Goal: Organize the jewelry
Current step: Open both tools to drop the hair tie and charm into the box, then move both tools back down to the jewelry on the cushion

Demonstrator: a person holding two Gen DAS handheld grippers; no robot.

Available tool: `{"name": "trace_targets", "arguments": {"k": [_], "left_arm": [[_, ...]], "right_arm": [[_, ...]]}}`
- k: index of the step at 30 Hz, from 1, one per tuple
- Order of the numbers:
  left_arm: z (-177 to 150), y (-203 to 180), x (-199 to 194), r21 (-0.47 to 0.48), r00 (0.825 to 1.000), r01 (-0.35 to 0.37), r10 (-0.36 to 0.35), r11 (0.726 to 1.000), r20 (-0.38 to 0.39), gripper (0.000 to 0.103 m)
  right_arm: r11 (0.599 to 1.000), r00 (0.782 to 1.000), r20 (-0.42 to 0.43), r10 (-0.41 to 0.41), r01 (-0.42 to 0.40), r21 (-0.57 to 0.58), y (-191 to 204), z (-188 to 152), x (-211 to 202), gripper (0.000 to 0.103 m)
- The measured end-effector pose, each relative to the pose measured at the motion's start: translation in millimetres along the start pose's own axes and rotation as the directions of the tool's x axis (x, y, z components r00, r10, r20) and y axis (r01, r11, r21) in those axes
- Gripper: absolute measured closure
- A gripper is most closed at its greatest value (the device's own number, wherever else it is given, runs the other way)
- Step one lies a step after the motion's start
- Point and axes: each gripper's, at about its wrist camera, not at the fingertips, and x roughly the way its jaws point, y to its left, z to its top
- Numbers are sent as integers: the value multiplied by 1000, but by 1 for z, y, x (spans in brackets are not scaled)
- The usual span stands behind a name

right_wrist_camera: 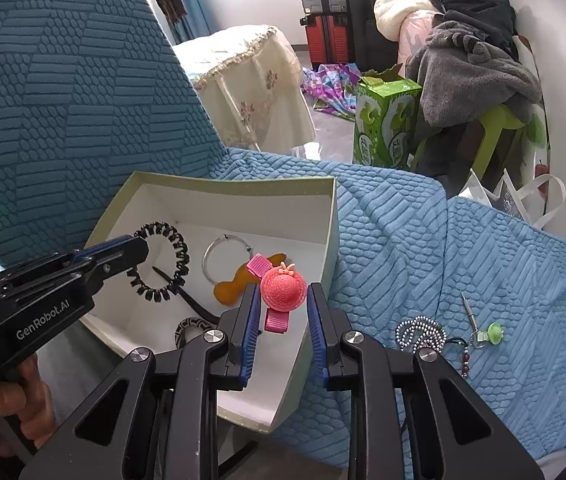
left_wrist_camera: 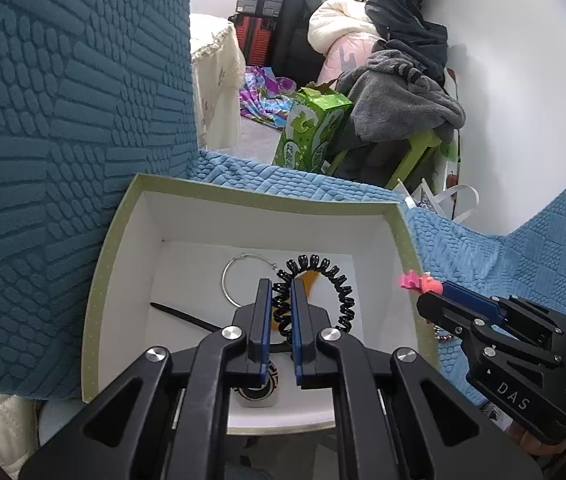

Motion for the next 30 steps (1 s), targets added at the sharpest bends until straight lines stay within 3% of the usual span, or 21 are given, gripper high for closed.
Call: {"name": "trace_targets", "arguments": {"k": [3,5,7,8,16,21,30], "left_arm": [[2,-6,-9,20,1000,-10,9,1000,12,93],[5,-7,-16,11,1000,-15,14,1000,21,79],[7,-9,-23,6,999,-21,21,1000,40,50],[8,-12,-29,6,998,-29,29,1000,57,47],[18,-37,-68,23,988,-9,5,1000,154,46],[25,-64,-89,50,978,32,-42,998,204,46],[16,-112,-81,65,972,137,-147,988,182,46]], "right_arm": [[1000,1000,26,7,-7,6,0,1,-12,75],[1000,999,43,9,-10,8,-3,2,-19,74],[1000,998,69,9,-10,14,-7,4,-32,74],[1000,997,77,9,-10,14,-9,5,-36,74],[1000,978,207,-24,20,21,-31,14,-102,73],[998,954,294,-57,52,25,-53,17,-147,73],[993,925,362,-116,95,75,-97,-5,-189,73]]}}
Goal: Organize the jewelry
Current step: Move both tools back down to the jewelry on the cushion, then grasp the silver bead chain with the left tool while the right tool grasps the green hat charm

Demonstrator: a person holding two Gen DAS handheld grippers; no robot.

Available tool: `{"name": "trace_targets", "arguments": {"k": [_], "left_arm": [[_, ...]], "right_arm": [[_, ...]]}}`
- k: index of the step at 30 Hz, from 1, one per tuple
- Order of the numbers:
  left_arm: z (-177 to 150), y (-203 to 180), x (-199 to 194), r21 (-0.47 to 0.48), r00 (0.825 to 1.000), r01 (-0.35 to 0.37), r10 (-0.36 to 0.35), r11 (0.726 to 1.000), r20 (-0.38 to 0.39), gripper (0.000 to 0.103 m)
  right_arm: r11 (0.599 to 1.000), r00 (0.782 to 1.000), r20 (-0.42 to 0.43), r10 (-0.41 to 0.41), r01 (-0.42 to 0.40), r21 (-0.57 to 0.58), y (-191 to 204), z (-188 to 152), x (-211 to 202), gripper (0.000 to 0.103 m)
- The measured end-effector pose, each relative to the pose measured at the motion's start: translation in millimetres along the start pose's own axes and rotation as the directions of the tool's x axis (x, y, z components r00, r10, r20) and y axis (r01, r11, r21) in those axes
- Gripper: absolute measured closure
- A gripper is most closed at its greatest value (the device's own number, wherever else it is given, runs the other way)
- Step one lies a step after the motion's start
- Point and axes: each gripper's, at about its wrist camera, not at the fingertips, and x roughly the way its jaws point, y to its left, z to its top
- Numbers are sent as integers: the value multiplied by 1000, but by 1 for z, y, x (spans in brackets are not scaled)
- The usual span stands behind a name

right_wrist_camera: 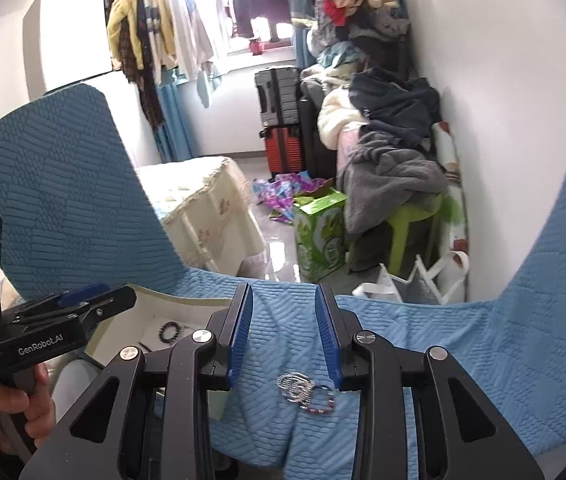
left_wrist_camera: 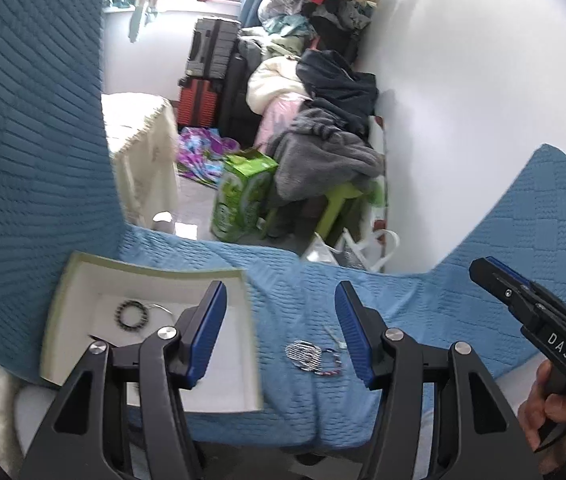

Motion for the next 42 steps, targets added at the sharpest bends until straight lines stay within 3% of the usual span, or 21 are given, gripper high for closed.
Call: {"name": "trace_targets", "arguments": {"k": [8,13,18,23,26,28,30,33,37,42], "left_arm": [[-29,-38,34,60,997,61,-58,996,-50,46],[-50,-50,60,78,994,74,-67,994,-89,47],[-76,-56,93,80,983,119,-106,990,-150,51],[-100,-64,125,125,970,103,-72,987,-231,60],[-108,-66,141,134,965,105,-68,985,-255,72],[-110,-65,151,128,961,102,-65,987,-271,72],[-114,-65,162,121,954,108,-68,987,-292,72],[-117,-64,174,154,959,76,-30,985,-282,76],[-119,-62,184,171,957,71,-19,983,-288,76],[-123,-66,197,204,952,60,6,977,-307,78]], "right_arm": [[998,999,-29,-38,39,51,-46,-43,8,73],[994,996,-76,-47,54,96,-71,-77,41,73],[994,987,-135,-88,95,50,-84,-102,76,73],[996,981,-189,-41,56,74,-101,-125,105,73],[995,975,-222,-13,34,90,-103,-131,121,74],[992,970,-237,49,-19,128,-107,-132,132,74],[994,966,-255,53,-27,107,-105,-134,143,74],[993,956,-284,69,-40,107,-105,-136,158,74],[979,934,-338,120,-56,195,-117,-142,180,75],[983,931,-346,112,-52,178,-115,-142,186,76]]}}
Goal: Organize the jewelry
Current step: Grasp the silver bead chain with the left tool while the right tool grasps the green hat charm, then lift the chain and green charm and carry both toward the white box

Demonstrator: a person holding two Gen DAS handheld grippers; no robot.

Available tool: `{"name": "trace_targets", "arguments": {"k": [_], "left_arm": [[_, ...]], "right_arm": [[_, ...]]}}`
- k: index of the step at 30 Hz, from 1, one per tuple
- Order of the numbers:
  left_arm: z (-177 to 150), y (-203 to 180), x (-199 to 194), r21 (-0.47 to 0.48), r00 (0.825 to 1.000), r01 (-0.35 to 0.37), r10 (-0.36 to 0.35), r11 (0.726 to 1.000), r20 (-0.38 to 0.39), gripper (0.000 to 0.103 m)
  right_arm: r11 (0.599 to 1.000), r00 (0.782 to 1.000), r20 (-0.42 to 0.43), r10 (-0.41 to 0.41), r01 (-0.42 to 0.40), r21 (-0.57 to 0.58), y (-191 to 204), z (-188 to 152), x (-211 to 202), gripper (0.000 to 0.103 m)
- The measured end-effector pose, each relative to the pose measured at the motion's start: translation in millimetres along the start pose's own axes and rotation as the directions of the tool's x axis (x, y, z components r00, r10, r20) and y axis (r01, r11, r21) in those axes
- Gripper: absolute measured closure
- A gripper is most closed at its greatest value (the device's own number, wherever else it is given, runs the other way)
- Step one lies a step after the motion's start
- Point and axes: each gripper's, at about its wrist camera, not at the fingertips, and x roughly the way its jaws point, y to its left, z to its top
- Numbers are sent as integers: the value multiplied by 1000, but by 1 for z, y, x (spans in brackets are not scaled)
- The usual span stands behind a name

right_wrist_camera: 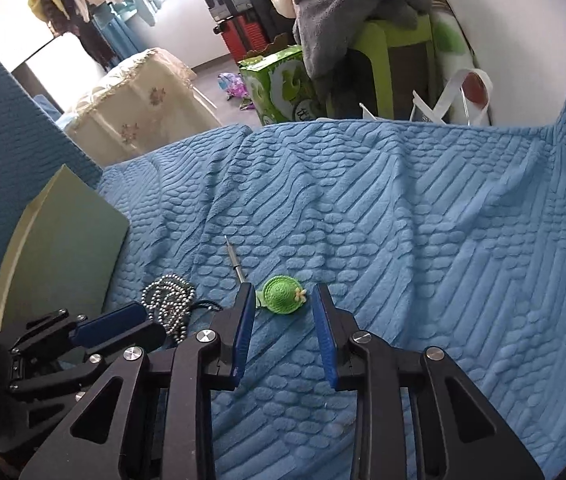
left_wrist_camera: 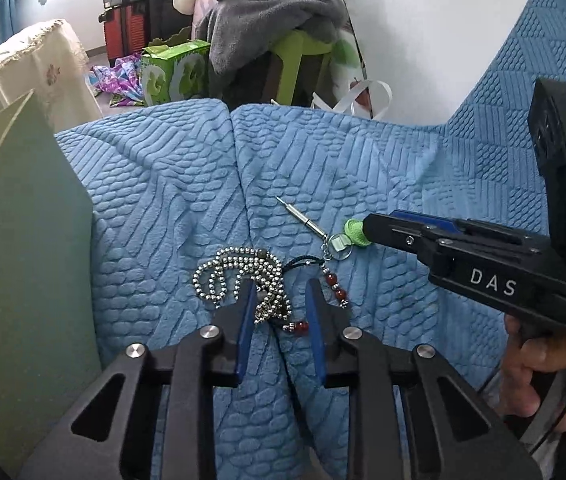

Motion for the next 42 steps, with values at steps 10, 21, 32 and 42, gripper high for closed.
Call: {"name": "trace_targets", "arguments": {"k": [10,21,32,42], "left_arm": [[3,3,15,16,998,-56,56,998,-10,79],[5,3,20,50,998,-56,58,997,-36,97],[18,4,-9,-14,1000,1,-1,1000,-4,101],[32,3,-57,-27,997,36,-34,999,65,101]], "right_arm": [[999,998,-46,-34,32,-38,4,0,18,79],[996,998,-37,-49,46,-70,11,-1,20,81],[996,997,51,-65,68,-60,22,3,-17,81],[996,993,74,-90,89,19,28,-6,-62,81]]}}
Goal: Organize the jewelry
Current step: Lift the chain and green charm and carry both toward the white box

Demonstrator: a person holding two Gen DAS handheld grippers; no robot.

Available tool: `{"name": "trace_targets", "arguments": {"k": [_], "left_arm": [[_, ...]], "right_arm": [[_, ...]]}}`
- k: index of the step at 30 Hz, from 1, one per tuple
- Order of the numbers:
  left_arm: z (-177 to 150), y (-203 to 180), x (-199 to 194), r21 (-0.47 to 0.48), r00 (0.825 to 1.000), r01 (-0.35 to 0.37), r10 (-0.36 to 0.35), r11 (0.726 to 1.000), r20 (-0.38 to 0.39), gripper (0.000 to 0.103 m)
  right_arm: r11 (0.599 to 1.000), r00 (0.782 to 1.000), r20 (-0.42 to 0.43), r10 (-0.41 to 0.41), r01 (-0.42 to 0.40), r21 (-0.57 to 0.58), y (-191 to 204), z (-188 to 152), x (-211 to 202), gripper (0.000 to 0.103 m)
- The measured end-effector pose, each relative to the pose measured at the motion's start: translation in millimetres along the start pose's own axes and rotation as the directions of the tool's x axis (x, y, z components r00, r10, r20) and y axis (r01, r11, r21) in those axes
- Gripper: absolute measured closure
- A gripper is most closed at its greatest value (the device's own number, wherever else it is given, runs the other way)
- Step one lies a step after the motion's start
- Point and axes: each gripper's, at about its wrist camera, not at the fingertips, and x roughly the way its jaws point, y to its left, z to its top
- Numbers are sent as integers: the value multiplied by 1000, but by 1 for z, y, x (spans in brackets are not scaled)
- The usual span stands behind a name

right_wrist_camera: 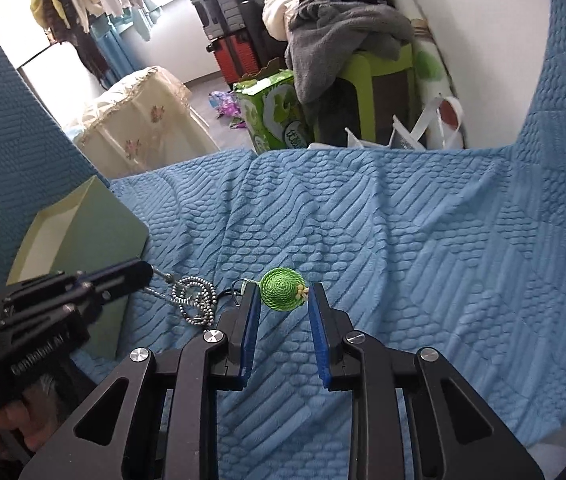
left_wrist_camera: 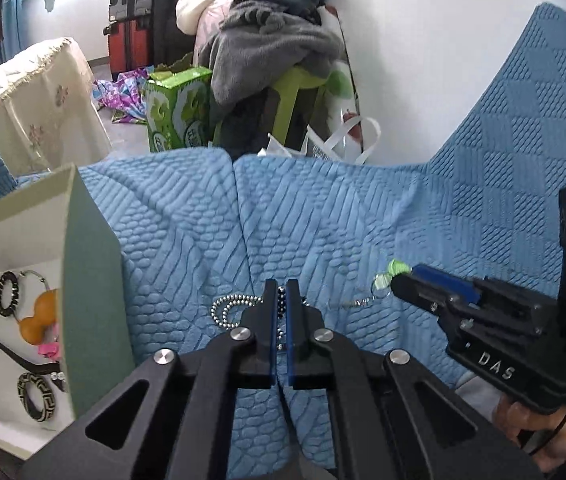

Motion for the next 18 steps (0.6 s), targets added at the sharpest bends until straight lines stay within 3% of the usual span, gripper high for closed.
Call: {"name": "trace_targets", "arguments": {"k": [10,15,18], "left_arm": [[30,-2,-64,-12,992,52,-50,999,112,101],[26,-1,-70,-21,989,61,-57,998,136,101],[17,3,-65,-34,991,62,-58,997,123,101]], "right_arm": [[999,999,20,-37,37,-18,11,2,-29,81],[998,998,-13,-59,59,-33,10,-8,-15,81],[998,995,-74,-63,61,-28,4,-22,6,81]]}}
